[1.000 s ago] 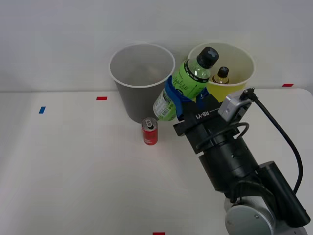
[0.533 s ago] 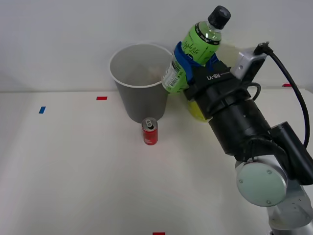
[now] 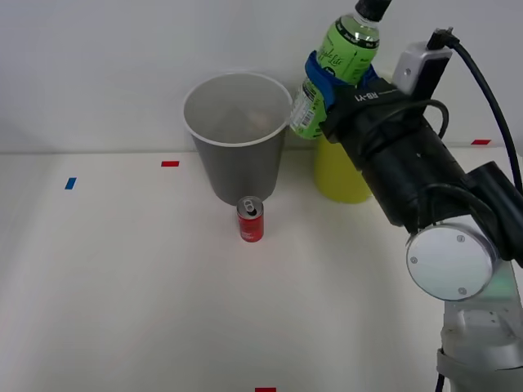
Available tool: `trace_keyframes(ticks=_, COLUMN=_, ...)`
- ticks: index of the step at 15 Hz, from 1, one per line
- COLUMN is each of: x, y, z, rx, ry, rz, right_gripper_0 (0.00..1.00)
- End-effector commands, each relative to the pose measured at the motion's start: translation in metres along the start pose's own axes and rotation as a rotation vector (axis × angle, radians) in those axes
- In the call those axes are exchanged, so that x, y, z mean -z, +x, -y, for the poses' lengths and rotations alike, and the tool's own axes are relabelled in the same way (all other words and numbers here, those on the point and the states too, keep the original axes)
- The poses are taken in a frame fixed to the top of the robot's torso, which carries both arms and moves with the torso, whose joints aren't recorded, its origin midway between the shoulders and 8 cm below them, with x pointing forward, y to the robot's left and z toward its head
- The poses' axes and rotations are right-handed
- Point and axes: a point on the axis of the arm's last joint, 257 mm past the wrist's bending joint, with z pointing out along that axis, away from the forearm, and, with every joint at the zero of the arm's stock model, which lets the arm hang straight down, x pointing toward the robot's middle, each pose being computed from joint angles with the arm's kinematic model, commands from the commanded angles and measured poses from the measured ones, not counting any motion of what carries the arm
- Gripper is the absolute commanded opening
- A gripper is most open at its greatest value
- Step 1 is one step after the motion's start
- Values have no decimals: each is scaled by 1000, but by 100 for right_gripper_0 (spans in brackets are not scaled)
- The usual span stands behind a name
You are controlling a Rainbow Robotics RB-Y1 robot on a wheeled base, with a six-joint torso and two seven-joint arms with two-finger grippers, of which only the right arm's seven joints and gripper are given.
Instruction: Put cans in the gray bin, plastic bottles in the light green bin
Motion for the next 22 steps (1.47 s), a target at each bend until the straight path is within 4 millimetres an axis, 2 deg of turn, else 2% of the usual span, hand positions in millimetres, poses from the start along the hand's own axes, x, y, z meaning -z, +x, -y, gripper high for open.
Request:
trace_keyframes(ticks=1, x=-5, y=10, z=15, rx=37, ry=20, rz=-72, right_gripper_0=0)
trace_keyframes(ticks=4, x=-21, y=13, z=29, rx=23, ry=47, rz=-54, right_gripper_0=0)
trace_keyframes(ticks=8, x=-35, y=-13, z=50, rx=-3, ry=75, rz=5, right_gripper_0=0)
trace_keyframes(ticks=9, x=-40, y=-14, z=53, rx=-6, ry=78, rz=6, right_gripper_0=0)
trace_keyframes(ticks=10, x=-50, y=-12, z=59, rx=-13, ry=91, rz=17, right_gripper_0=0)
trace_keyframes(ticks=15, x=-70, y=5, z=94, rx=39, ry=159, rz=-14, right_gripper_0=0)
trace_keyframes(ticks=18, x=-70, y=6, z=111, rx=109, ry=200, rz=-30, right_gripper_0=0)
trace_keyframes(ticks=22, x=-68, y=6, z=118, rx=144, ry=220, rz=-40, right_gripper_0=0)
